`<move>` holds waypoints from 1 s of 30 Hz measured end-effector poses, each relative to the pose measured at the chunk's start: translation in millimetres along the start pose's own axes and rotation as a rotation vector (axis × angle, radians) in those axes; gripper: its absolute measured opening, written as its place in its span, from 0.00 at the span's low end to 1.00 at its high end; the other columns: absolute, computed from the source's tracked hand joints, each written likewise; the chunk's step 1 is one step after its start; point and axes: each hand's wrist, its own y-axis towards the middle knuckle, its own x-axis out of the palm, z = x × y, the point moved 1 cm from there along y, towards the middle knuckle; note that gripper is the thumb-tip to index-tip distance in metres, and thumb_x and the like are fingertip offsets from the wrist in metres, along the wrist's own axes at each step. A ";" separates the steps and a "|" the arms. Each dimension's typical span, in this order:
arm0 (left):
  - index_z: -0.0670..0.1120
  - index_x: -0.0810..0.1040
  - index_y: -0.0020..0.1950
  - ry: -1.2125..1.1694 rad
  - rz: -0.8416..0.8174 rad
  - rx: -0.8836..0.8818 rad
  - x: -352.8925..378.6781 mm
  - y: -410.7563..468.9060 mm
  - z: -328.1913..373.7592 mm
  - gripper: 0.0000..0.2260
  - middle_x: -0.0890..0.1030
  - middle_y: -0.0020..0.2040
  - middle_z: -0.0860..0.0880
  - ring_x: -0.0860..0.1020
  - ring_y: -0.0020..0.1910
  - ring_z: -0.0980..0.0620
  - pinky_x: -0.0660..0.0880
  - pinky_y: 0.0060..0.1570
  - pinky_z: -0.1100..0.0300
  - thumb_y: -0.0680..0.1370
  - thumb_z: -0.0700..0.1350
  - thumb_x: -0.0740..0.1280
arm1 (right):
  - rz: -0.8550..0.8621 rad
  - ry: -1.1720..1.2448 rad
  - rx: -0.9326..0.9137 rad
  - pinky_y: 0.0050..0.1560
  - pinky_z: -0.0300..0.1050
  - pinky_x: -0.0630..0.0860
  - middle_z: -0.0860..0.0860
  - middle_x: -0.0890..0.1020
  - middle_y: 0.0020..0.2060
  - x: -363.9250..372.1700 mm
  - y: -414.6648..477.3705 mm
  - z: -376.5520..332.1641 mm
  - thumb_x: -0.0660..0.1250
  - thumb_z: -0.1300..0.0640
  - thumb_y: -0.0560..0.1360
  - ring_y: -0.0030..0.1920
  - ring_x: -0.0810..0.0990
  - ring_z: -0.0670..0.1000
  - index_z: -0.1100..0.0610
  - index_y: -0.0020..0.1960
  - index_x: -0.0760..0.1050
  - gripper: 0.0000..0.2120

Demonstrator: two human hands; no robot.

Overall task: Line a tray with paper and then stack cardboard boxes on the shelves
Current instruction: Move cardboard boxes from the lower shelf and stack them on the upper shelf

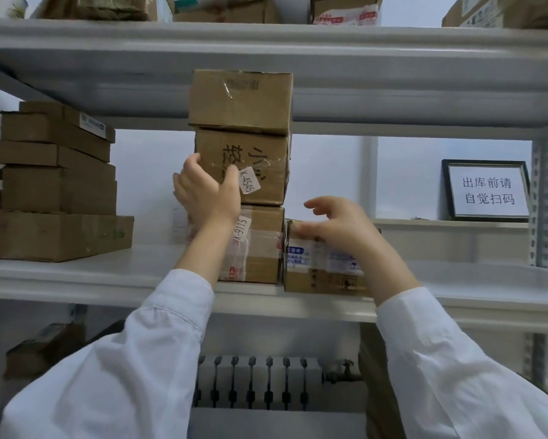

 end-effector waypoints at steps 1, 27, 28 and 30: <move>0.47 0.63 0.69 0.010 -0.004 -0.015 1.1 -5.7 -1.0 0.28 0.67 0.70 0.46 0.60 0.72 0.43 0.63 0.68 0.43 0.72 0.57 0.62 | -0.022 -0.172 -0.002 0.68 0.58 0.64 0.47 0.77 0.60 0.9 -4.8 4.1 0.71 0.43 0.70 0.62 0.72 0.51 0.45 0.65 0.71 0.25; 0.45 0.64 0.69 0.193 -0.166 0.175 -20.3 -89.9 -10.0 0.25 0.58 0.74 0.41 0.55 0.73 0.41 0.56 0.70 0.45 0.73 0.49 0.64 | 0.358 -0.338 -0.436 0.62 0.58 0.68 0.57 0.77 0.61 40.4 -46.4 29.1 0.67 0.52 0.73 0.62 0.74 0.60 0.55 0.58 0.78 0.15; 0.44 0.67 0.67 0.167 -0.188 0.220 -22.4 -94.9 -9.2 0.22 0.62 0.72 0.42 0.59 0.71 0.43 0.59 0.69 0.47 0.74 0.48 0.63 | 0.391 -0.298 -0.516 0.54 0.55 0.74 0.56 0.81 0.53 40.4 -52.0 28.1 0.67 0.54 0.73 0.54 0.79 0.59 0.57 0.52 0.81 0.11; 0.44 0.74 0.57 0.061 -0.267 0.278 -24.8 -107.6 -8.2 0.14 0.75 0.59 0.45 0.72 0.59 0.47 0.71 0.61 0.50 0.74 0.48 0.61 | 0.335 -0.302 -0.566 0.44 0.51 0.78 0.54 0.84 0.43 39.9 -65.9 30.5 0.64 0.56 0.73 0.44 0.82 0.56 0.59 0.46 0.81 0.09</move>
